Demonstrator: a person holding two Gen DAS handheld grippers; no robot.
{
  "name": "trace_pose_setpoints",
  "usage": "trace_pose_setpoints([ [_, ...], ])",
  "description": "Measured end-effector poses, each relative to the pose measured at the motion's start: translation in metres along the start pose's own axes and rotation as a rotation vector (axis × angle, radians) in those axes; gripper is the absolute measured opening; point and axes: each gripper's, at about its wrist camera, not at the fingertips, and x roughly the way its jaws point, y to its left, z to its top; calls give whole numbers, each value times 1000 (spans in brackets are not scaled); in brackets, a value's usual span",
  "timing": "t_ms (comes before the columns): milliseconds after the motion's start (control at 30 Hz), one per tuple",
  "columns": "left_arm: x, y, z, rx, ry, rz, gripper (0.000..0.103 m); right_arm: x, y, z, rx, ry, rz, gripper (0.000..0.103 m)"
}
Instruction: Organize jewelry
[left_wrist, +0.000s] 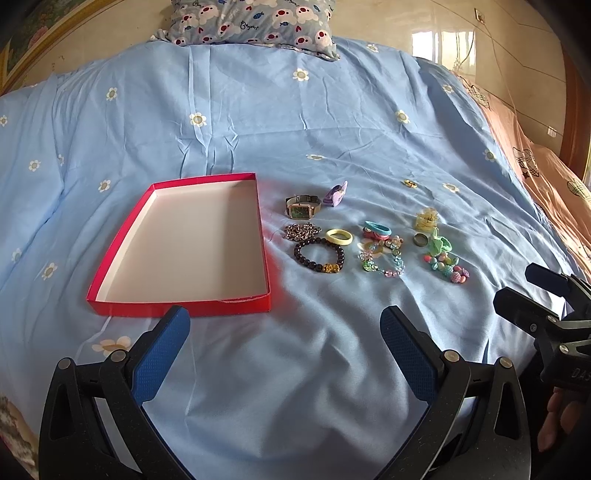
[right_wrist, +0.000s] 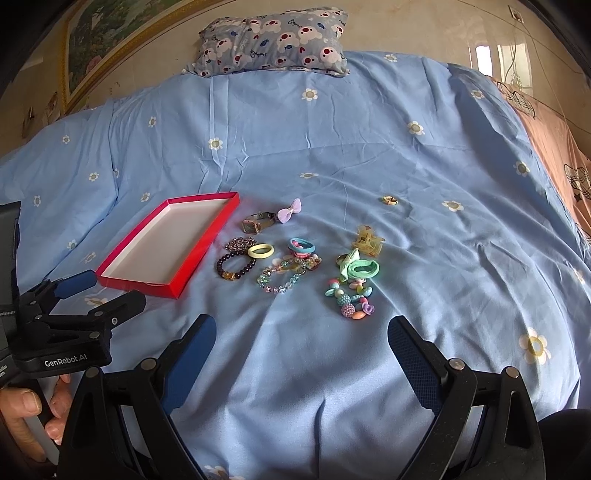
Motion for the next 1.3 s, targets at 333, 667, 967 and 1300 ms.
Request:
trace_pose_setpoints([
  [333,0,0,-1,1,1,-1,103,1,0,0,1,0,2,95],
  [667,13,-1,5,16,34,-44,93,7,-7,6,10,8,-6,95],
  [967,37,-1,19,24,102,-124,77,20,-19,13,40,35,-5,86],
  [1300,70,-14,48,51,176,-237,56,44,-38,30,107,87,25,63],
])
